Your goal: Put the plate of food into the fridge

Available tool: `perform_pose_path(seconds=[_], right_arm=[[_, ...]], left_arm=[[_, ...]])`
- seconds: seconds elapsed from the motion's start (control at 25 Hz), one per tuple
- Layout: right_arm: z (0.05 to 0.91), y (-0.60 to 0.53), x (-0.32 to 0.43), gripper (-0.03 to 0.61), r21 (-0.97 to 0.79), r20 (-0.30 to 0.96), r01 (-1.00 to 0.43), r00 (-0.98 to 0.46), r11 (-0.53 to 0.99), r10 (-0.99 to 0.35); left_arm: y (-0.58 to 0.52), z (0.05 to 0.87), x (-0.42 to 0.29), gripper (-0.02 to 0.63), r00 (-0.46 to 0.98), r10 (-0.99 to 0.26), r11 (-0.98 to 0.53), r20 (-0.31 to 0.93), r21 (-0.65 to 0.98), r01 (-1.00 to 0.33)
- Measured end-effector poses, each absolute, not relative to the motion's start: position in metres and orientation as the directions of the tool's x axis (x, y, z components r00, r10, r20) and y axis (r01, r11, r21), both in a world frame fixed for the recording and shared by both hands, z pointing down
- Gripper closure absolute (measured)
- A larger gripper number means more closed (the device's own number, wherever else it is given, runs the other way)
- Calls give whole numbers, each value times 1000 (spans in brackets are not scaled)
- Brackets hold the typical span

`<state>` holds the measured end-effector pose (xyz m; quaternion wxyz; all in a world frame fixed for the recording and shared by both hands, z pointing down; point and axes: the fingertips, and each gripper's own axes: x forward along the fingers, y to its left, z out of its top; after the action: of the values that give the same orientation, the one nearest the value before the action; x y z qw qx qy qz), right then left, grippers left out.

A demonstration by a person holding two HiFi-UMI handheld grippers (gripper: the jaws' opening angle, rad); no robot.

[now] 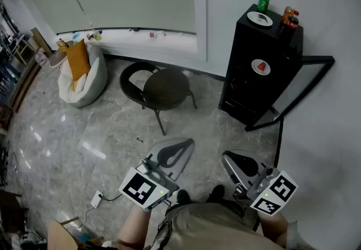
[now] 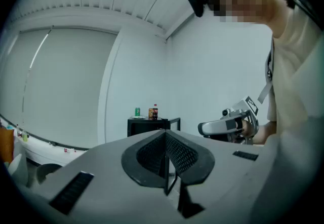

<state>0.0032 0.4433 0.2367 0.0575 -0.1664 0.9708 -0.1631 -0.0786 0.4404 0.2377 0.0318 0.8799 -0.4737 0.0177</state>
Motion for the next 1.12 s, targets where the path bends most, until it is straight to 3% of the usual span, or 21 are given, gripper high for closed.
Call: perform_pose_path(seconds=[0.44, 1.12], right_arm=[[247, 437, 28, 561, -302, 2, -277, -957, 912, -290], [247, 397, 101, 561, -307, 23, -316, -945, 898, -325]], left_arm=[[426, 238, -46, 604, 538, -841, -537, 56, 39, -843], [380, 233, 28, 604, 570, -818, -570, 79, 29, -821]])
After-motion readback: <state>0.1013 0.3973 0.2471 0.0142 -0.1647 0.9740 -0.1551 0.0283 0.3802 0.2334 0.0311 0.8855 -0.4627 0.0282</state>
